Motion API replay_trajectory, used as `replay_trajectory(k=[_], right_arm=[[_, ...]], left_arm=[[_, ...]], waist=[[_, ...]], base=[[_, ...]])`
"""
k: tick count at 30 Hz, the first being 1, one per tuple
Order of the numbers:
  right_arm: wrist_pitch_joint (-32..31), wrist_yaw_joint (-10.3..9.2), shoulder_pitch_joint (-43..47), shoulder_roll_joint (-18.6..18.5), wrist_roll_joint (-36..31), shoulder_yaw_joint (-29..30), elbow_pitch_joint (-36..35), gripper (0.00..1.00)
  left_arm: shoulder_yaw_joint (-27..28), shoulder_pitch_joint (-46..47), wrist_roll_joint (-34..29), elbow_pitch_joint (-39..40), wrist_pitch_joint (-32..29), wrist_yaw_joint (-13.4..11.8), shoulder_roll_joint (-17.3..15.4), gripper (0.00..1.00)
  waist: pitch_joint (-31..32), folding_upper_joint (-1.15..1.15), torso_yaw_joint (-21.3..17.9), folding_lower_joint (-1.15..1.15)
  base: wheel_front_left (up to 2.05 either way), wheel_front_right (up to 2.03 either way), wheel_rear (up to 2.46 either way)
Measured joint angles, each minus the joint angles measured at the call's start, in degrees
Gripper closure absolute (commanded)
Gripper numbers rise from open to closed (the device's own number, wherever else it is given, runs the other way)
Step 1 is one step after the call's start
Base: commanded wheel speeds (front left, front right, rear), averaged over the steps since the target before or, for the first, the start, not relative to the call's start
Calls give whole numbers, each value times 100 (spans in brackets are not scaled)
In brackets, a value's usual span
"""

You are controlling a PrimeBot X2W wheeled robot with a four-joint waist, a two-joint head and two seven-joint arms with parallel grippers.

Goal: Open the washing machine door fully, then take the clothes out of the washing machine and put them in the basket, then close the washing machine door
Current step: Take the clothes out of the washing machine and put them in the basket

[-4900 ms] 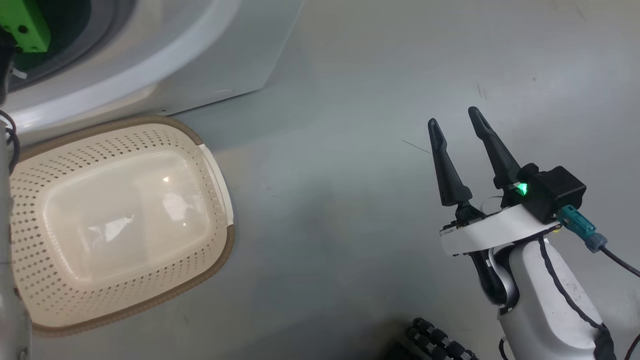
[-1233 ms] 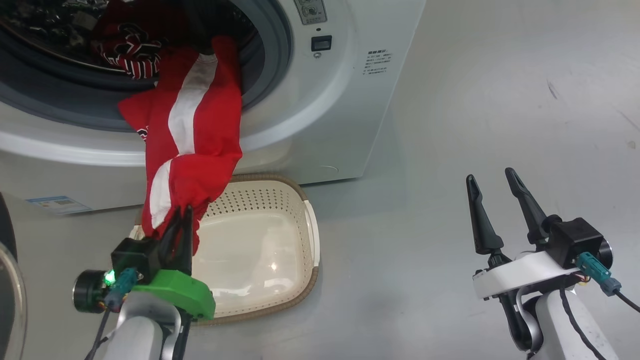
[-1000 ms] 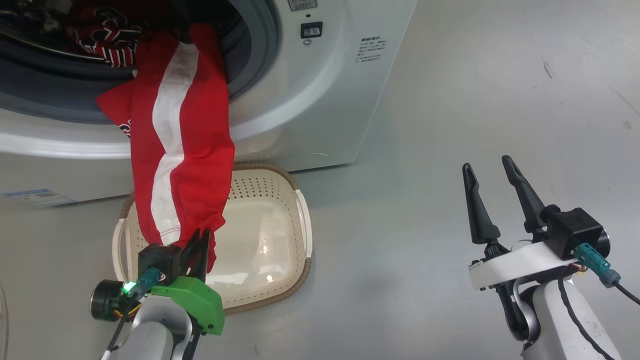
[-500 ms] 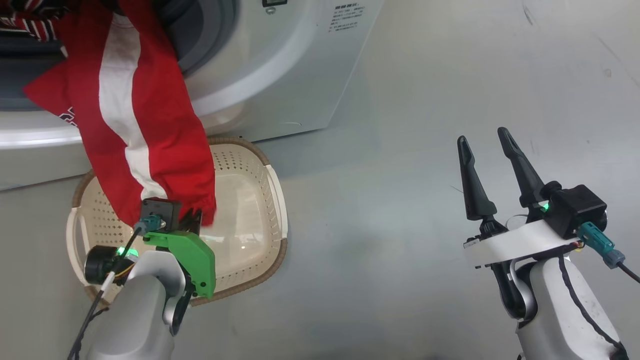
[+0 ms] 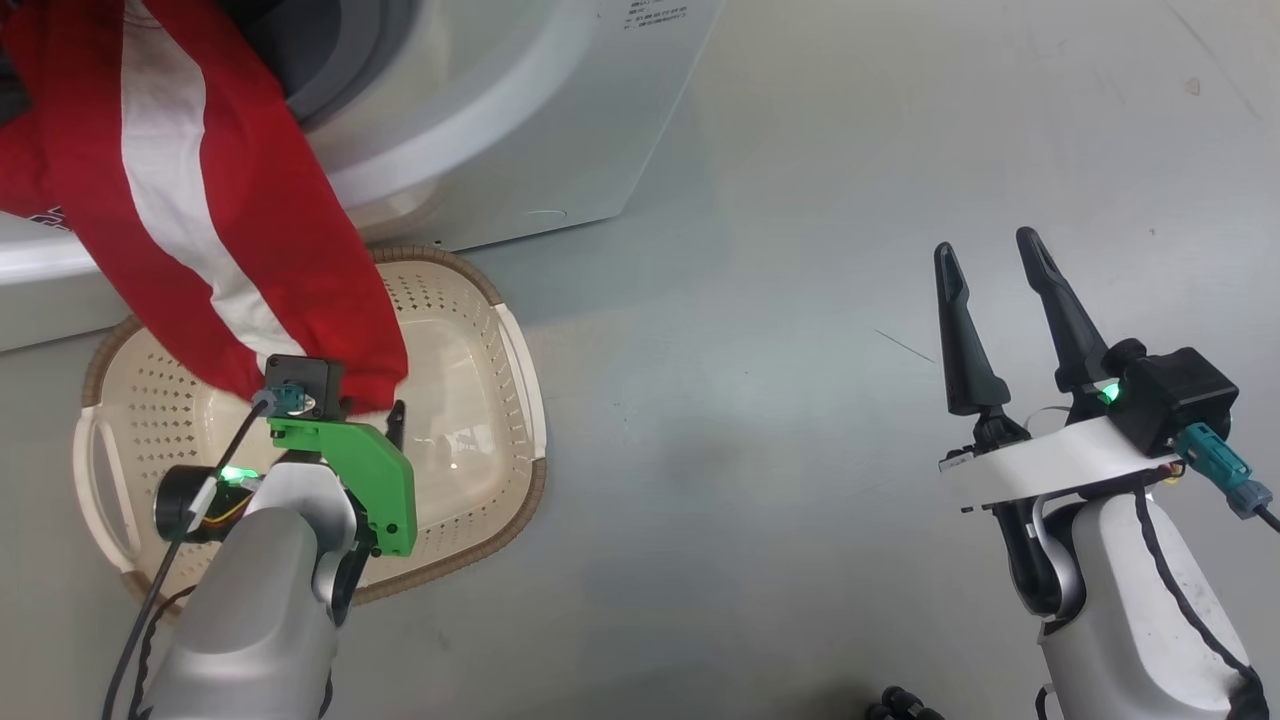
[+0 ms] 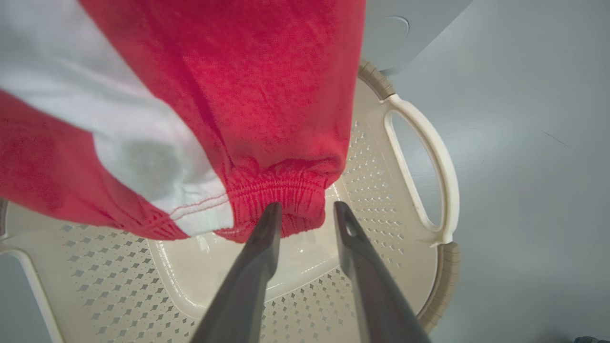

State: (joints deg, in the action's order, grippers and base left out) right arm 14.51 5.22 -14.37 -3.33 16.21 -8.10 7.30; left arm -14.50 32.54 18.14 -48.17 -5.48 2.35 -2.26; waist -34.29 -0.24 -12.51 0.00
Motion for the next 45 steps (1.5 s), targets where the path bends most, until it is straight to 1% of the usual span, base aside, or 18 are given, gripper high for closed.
replay_trajectory(k=[4, 11, 17, 26, 31, 38, 42, 45], right_arm=[[0, 0, -60, 10, 0, 31, 9, 0], [0, 0, -65, 14, 0, 119, 82, 0], [0, -7, -49, 5, -4, 246, 101, 0], [0, -9, 43, -57, -71, 378, 169, 0], [0, -9, 218, -96, -92, 399, 254, 0], [0, -41, 526, -145, -151, 486, 353, 0], [0, -41, 619, -154, -194, 456, 430, 0], [0, -41, 688, -153, -224, 436, 461, 0]], left_arm=[[2, 104, 0, -179, 57, -2, 2, 0], [-5, 127, -2, -393, 460, -2, 13, 0], [19, 122, 10, -376, 1012, -1, 24, 0], [16, 80, 9, -86, 1925, 3, 38, 0], [81, -92, 9, 142, 1975, -8, 42, 0], [146, -387, -2, 558, 1992, -124, 46, 0], [167, -570, -16, 840, 1992, -163, 47, 0], [210, -754, -86, 1143, 1991, -241, 24, 0]], waist=[[9, 0, 23, 0], [144, 0, 99, 0], [303, 0, 211, 0], [636, 0, 437, 0], [878, 0, 572, 0], [1239, 0, 783, 0], [1443, 0, 893, 0], [1598, 0, 958, 0]], base=[[0, 0, 0], [0, 0, 0], [0, 0, 0], [0, 0, 0], [0, 0, 0], [0, 0, 0], [0, 0, 0], [0, 0, 0]])
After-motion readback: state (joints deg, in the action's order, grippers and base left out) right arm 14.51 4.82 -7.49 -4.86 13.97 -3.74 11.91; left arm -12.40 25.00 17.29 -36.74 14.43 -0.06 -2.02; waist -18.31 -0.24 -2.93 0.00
